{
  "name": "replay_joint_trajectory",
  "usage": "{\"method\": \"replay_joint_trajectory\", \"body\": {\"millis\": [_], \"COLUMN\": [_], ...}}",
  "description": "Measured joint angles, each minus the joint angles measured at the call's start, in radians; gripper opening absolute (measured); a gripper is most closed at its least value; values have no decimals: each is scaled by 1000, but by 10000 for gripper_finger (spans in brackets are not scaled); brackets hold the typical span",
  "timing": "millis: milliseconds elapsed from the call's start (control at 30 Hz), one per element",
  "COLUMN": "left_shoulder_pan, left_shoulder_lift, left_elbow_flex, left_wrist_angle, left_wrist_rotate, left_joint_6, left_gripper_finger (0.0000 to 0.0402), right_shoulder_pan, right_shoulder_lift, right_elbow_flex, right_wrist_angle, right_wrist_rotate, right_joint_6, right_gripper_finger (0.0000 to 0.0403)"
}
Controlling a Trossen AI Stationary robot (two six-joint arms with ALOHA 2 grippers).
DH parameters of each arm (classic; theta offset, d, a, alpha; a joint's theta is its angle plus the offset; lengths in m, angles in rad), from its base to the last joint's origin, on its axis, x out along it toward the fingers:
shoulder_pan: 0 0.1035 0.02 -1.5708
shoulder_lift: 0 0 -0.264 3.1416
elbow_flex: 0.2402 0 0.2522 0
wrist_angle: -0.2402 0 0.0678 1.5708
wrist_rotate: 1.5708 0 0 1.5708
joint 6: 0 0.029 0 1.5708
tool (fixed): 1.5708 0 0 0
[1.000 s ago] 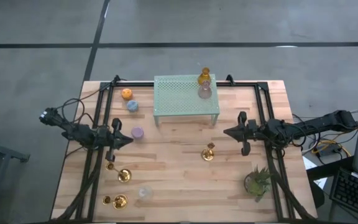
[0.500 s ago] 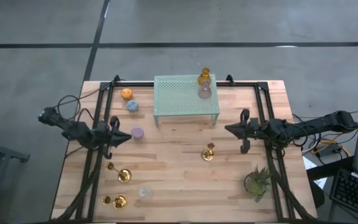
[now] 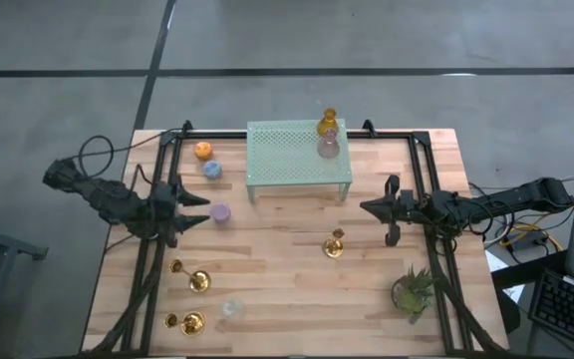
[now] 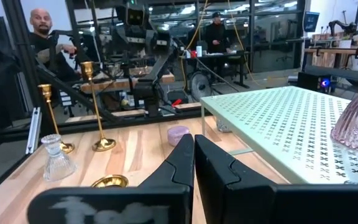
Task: Pick & Place candle stick holders
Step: Put the transparent candle holder on the shelf
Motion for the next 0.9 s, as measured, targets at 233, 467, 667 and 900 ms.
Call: {"method": "replay_joint_trajectory", "body": {"millis": [233,467,667,900], "left_shoulder_pan": [-8,-24,-85,-127], "left_shoulder_lift": [286,512,671,832], "left_elbow_flex": [179,349,444,560], "left_wrist_angle": [-129,-199,-253,-319], "left_wrist_rotate": [79,240,279,345], "left_joint_6": [-51,-105,-128,-153], "left_gripper_finger": [295,307,307,304], "right_shoulder_pan": [0,0,0,0], "right_shoulder_lift": [0,0,1,1], "right_elbow_flex": [0,0,0,0], "right_wrist_angle": [0,0,-6,-7], "right_wrist_rotate": [0,0,0,-1], "right_joint_6": [2,1,1,2], "right_gripper_finger": [8,8,8,8]}}
